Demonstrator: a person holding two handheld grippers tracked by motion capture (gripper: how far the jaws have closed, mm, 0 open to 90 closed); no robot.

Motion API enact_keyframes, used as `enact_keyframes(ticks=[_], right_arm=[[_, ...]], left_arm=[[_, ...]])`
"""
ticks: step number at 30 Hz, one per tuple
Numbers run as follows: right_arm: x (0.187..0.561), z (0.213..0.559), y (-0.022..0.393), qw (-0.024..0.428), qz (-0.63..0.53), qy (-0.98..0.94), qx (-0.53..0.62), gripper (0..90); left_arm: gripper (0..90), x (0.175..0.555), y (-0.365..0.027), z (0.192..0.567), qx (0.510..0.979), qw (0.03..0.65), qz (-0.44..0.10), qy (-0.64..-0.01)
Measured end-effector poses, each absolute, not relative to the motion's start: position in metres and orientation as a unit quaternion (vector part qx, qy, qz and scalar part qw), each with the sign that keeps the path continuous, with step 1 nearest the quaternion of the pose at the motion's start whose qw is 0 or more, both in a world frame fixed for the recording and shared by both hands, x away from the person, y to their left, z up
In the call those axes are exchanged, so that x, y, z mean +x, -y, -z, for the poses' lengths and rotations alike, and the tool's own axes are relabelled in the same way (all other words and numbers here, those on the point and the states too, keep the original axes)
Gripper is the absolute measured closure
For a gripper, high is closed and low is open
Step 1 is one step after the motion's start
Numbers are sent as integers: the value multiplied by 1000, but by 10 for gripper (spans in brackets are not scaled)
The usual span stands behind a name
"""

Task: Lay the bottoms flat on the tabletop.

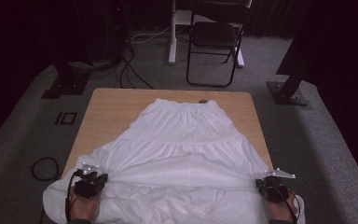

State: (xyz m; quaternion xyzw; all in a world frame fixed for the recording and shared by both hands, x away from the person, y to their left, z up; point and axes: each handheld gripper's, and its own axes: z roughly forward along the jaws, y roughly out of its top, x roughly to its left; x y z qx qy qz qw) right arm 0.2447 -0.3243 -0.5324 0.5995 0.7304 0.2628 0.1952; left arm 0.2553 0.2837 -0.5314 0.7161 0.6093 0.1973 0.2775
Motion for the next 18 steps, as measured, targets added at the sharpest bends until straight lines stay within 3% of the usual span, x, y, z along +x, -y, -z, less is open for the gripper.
enact_keyframes(ticks=[5,9,18], right_arm=[[241,533,305,186,-276,-750,572,836],[237,532,316,200,-259,-738,590,892],[236,531,341,232,-213,-703,638,898]], left_arm=[[871,254,-300,532,687,272,-208,-640],[873,252,-286,532,703,275,-202,-624],[852,251,-252,532,738,295,-174,-581]])
